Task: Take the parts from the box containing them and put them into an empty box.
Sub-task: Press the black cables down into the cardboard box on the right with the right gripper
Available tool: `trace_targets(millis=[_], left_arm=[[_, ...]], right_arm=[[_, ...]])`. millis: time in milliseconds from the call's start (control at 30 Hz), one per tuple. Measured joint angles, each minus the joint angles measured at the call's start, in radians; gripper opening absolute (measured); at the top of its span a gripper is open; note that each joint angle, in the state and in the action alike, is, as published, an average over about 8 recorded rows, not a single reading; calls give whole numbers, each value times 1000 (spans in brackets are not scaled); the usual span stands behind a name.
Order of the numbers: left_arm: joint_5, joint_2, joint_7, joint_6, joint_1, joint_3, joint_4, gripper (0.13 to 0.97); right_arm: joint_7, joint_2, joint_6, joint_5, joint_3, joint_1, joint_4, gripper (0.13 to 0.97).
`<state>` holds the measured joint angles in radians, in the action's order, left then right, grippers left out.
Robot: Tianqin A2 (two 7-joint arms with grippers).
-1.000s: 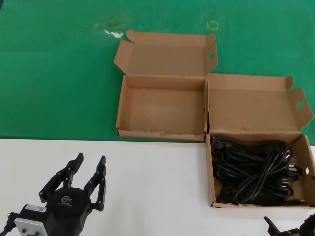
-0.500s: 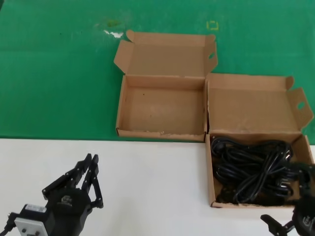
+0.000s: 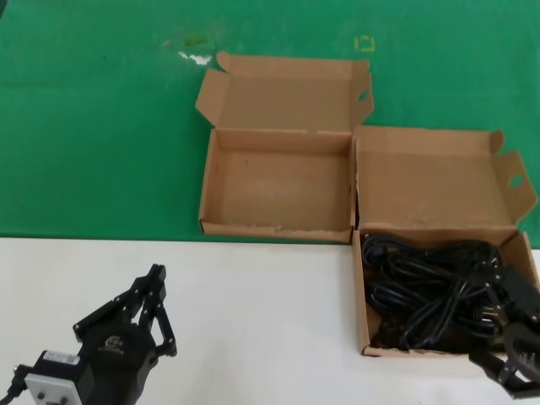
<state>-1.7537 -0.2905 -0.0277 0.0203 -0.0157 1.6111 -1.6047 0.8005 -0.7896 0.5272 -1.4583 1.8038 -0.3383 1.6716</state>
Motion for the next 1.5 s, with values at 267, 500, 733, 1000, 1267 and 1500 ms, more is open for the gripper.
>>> trace_targets(millis=[267, 500, 733, 1000, 1267, 1500], left_arm=[[0, 0, 0, 0, 0, 0, 0, 161], [0, 0, 0, 0, 0, 0, 0, 161], [0, 0, 0, 0, 0, 0, 0, 161], [0, 0, 0, 0, 0, 0, 0, 161], [0, 0, 0, 0, 0, 0, 0, 161], [0, 0, 0, 0, 0, 0, 0, 161]], right_arm=[[38, 11, 33, 52, 69, -117, -66, 966], [92, 45, 55, 96, 133, -217, -155, 947], [100, 70, 66, 122, 170, -275, -201, 925], [70, 72, 76, 148, 189, -304, -215, 841], [-27, 38, 101, 183, 186, -285, -177, 680], [-90, 6, 114, 202, 176, -260, -139, 519]])
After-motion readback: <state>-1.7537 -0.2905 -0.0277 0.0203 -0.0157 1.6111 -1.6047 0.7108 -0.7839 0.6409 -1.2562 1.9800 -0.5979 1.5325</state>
